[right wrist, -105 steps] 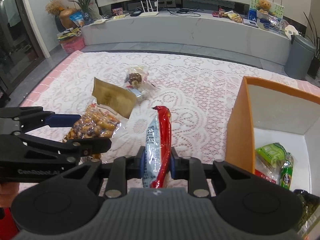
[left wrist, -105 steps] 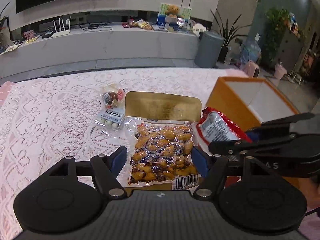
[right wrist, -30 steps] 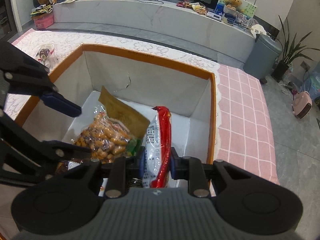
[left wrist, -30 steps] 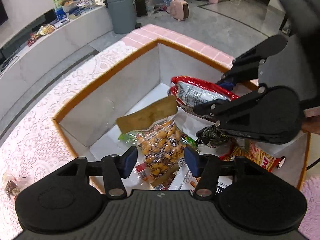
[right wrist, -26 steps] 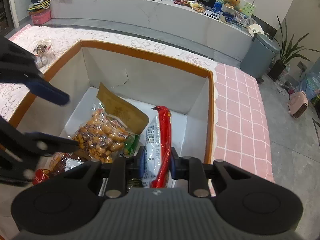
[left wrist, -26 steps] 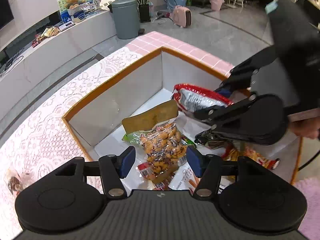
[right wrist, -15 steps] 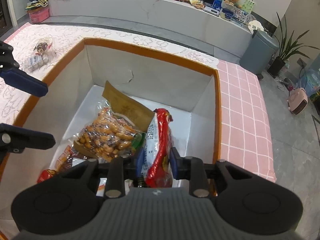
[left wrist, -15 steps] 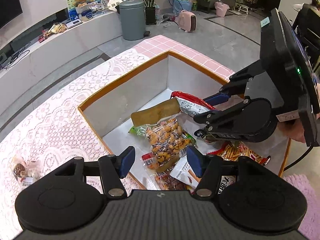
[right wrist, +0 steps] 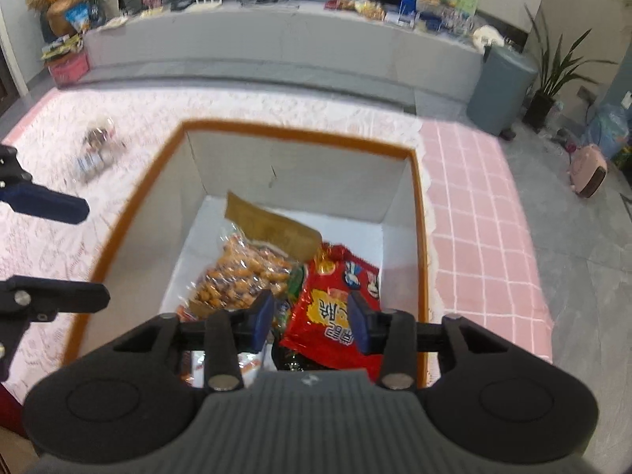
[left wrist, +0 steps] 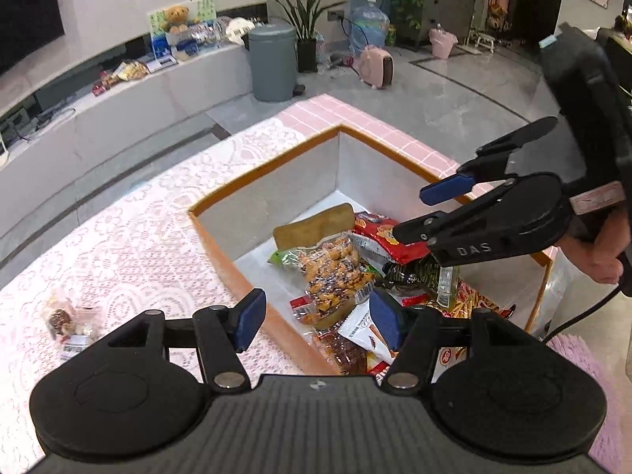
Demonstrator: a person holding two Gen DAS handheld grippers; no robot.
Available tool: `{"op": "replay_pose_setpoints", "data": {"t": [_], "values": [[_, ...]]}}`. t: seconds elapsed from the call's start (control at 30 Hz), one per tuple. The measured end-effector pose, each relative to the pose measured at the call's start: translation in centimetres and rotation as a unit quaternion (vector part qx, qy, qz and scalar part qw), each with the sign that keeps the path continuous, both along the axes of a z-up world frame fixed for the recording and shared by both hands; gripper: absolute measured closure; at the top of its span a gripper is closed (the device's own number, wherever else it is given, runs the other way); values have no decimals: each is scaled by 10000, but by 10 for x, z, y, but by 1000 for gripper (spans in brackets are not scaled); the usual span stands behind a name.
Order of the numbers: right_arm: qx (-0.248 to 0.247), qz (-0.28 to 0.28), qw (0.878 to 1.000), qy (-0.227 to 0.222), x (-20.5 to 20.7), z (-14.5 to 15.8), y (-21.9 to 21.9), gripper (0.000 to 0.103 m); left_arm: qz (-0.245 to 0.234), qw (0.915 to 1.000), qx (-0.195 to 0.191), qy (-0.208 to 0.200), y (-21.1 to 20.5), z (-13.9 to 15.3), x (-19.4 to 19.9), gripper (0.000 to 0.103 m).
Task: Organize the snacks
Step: 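Lower the peanut pack and red bag into the box and open both tools, then withdraw both tools from the box toward the clear yogurt-ball packet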
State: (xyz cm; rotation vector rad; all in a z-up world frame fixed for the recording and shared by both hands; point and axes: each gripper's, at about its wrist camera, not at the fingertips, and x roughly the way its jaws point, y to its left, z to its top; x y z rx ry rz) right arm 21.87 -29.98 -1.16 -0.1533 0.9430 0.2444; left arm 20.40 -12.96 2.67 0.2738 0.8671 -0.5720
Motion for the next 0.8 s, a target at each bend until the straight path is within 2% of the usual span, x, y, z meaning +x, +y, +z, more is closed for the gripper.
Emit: {"op": "replay_pose_setpoints", "data": {"t": [0.1,0.27,0.5,0.7,0.8], "values": [[116,-18,9998,-183,-17,11,7,57,75,9999,-97,-116,9,6,-11,30],[224,-77,9989,-395,-40,18,22,46,242,9991,-90,-337,27,10,-30,29],[500,-307,9969,-527,-70,16,48,43,677,9960,-276,-513,61,9,-49,29],[822,-335,9939,-660,-89,19,77,37,995,9930,-180,-609,91,2,-63,29],[789,-305,9929,-836,-100,20,95,36,1214,9902,-191,-667,109,-2,-71,29]]}}
